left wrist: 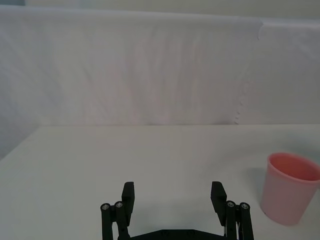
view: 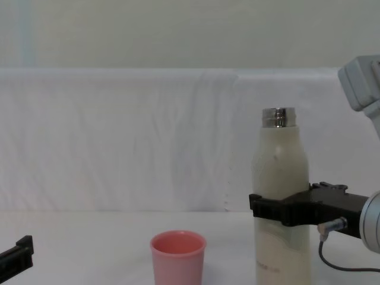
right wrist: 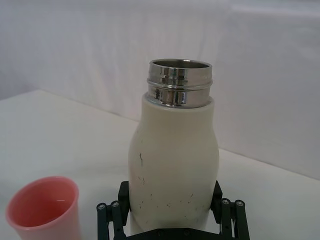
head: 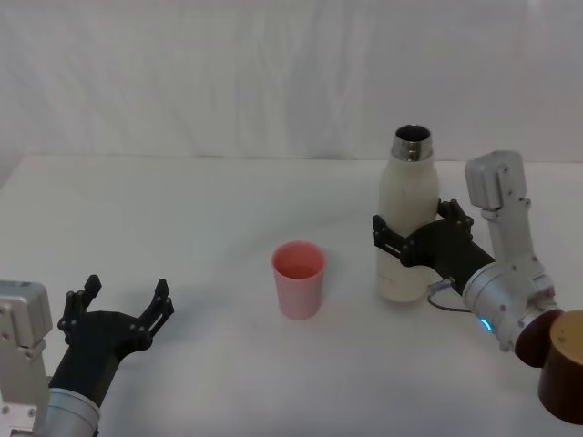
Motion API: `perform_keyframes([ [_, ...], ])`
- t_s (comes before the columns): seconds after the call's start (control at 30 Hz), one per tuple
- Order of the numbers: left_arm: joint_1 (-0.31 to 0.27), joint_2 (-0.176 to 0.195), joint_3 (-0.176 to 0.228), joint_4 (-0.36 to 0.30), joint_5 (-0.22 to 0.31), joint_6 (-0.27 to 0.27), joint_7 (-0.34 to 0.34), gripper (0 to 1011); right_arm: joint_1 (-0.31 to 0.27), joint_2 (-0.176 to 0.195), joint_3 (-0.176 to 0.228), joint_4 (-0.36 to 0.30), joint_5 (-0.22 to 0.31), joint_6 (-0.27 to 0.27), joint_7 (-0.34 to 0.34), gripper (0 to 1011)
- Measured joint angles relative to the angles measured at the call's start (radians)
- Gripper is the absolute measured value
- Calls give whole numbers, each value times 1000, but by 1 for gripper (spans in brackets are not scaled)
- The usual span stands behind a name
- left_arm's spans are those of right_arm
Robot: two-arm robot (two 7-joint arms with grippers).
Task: Grasp the thermos with one hand and pour water into the cup lid.
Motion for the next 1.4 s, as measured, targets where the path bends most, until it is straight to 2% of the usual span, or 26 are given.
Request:
perform_keyframes([
  [0.93, 0, 0, 0, 0, 0, 0, 0, 1001, 26, 33, -55, 42, 77, -10, -24, 959],
  [1.4, 0, 0, 0, 0, 0, 0, 0, 1001, 22, 49, -64, 44, 112, -22, -29, 959],
])
